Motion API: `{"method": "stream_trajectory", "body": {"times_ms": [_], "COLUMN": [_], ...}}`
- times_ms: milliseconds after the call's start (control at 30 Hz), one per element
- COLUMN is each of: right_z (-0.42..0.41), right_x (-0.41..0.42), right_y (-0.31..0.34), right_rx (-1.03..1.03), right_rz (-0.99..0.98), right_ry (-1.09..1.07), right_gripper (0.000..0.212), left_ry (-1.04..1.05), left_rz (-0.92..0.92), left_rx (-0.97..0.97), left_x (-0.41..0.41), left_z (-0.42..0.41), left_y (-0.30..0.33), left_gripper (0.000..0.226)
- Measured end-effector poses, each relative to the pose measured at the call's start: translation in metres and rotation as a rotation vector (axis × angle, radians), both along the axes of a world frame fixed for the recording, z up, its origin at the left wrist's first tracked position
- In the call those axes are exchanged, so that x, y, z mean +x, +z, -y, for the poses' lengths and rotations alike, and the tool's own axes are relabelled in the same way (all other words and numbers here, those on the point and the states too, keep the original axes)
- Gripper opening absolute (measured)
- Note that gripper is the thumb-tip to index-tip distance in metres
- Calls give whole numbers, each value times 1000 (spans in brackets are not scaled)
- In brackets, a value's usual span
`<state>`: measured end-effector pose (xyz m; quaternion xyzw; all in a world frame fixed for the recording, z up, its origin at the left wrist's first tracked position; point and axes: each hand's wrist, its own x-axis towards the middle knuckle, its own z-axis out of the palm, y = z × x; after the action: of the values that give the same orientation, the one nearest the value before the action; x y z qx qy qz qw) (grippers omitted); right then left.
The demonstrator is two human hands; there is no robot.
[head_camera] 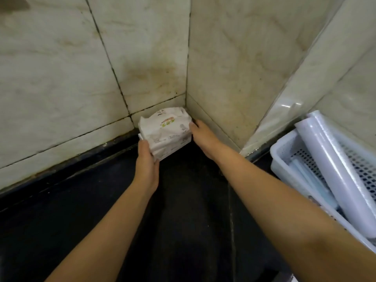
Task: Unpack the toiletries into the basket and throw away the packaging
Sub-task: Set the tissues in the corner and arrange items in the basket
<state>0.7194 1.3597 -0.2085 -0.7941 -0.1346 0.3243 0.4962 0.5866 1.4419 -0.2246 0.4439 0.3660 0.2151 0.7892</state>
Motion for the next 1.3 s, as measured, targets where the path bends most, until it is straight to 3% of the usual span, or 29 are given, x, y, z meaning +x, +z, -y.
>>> {"method": "stream_trajectory", "body": {"times_ms": [67, 167, 267, 333, 433, 533, 633, 800, 933, 1133, 1300], "right_z": [42, 138, 232, 283, 327, 339, 336, 334, 342, 346, 348], "right_x": [-25, -58, -52, -32, -11, -4, 2, 18, 26, 39, 43], "right_y": [8, 26, 43, 41, 21, -6, -11, -12, -21, -29, -17], "right_rx": [53, 197, 188, -18, -473, -585, -626, -782, -862, -794, -698], "right_rz": [-38, -15, 190, 348, 386, 404, 442, 346, 406, 358, 278], "right_ry": [37, 140, -267, -468, -341, -182, -173, -36, 58, 142, 219], "right_gripper": [50, 29, 30, 30, 35, 33, 17, 23, 21, 33, 22], "left_ry": [37, 85, -97, -270, -561, -762, -856, -924, -935, -1007, -1340], "left_rz": [-115, -222, -33, 96, 197, 210, 136, 0, -60, -122, -239], "left_rx": [59, 239, 467, 620, 800, 874, 913, 995, 1046, 1084, 1118], "left_x": [-11, -27, -24, -8, 27, 66, 101, 149, 178, 199, 211], "left_z": [13, 52, 105, 140, 196, 237, 254, 270, 276, 277, 281], "left_y": [-2, 1, 17, 29, 43, 42, 33, 19, 14, 5, 0], "left_gripper": [47, 46, 37, 31, 25, 24, 28, 31, 28, 27, 27]}}
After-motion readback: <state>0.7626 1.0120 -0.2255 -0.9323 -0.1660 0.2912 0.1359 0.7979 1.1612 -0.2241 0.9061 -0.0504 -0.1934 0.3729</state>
